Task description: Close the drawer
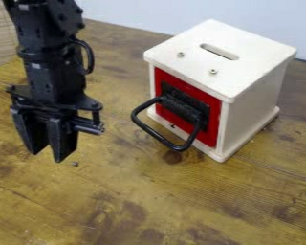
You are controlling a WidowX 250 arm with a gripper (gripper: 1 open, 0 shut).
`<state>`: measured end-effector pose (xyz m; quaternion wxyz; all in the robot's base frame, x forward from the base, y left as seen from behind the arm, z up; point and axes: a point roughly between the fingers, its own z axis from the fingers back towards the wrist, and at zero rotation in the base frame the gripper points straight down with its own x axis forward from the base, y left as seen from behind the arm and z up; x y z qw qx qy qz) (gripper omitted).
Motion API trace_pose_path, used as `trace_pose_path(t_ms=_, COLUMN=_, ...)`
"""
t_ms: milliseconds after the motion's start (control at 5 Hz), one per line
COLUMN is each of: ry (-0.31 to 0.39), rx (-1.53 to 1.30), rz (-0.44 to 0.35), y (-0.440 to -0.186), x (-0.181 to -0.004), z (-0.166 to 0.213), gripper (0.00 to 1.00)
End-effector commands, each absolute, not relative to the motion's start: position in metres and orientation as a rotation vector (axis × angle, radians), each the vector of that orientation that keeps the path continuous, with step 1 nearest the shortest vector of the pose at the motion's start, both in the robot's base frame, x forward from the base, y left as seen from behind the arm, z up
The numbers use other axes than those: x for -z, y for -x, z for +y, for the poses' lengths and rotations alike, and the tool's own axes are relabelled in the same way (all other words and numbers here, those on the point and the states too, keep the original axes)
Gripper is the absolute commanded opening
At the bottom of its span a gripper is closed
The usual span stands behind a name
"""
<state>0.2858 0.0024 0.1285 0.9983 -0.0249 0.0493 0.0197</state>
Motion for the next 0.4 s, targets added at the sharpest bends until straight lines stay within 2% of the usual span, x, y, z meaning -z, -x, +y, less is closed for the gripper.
trace_pose_path(t_ms=0, ry=0.039, rx=-0.024, rz=-0.005, y=-0.2953, x=-0.1566, z=-0.0024, gripper=0.0)
trace_pose_path(t_ms=200, ry=0.041, rx=-0.029, rz=-0.008, y=-0.302, x=-0.1536, z=0.0013, gripper=0.0)
